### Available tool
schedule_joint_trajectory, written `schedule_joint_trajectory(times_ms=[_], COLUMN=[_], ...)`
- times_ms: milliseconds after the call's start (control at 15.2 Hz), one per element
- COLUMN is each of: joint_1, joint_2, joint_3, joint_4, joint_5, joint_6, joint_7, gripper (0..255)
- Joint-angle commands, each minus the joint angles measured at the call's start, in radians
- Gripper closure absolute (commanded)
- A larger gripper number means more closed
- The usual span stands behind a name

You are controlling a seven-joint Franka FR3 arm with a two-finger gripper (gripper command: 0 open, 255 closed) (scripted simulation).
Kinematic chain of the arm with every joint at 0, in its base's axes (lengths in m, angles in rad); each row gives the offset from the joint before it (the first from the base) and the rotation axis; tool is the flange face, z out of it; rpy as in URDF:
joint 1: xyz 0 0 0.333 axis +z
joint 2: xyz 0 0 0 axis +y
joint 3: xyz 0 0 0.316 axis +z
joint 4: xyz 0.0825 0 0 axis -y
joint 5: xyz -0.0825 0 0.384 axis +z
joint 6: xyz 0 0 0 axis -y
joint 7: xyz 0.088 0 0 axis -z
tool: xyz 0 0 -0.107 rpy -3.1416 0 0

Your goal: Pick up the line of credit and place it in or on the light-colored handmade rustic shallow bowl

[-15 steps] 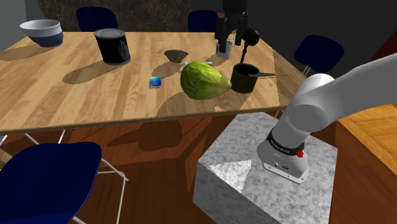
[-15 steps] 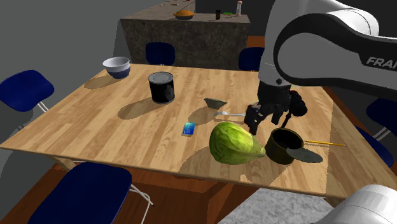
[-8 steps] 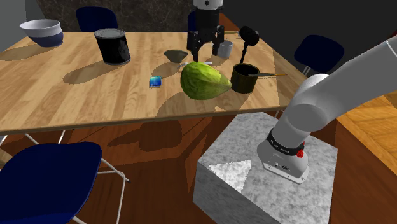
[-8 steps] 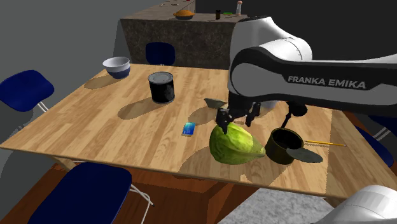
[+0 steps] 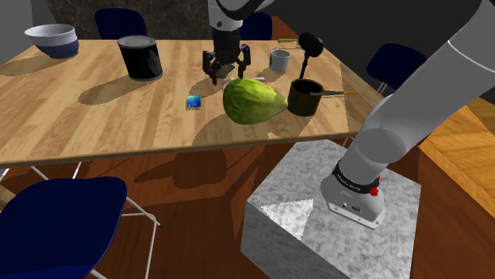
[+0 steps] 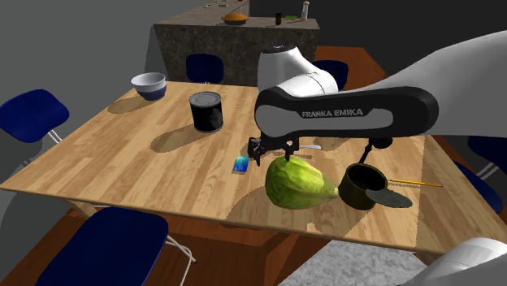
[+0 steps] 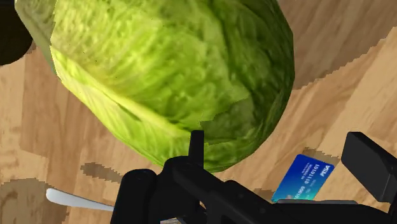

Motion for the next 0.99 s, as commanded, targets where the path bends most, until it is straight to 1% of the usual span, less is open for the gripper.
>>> schedule_joint_trajectory(times_ms=[0,264,462,924], joint_1=[-0.009,-0.018,-0.015,0.03], joint_2=[0.066,0.216,0.33,0.595], joint_3=[0.014,0.035,0.036,-0.012], joint_4=[0.028,0.125,0.214,0.472], joint_5=[-0.025,-0.096,-0.157,-0.279], joint_6=[0.04,0.106,0.137,0.158], joint_7=[0.064,0.195,0.291,0.48], gripper=[0,0,0,0])
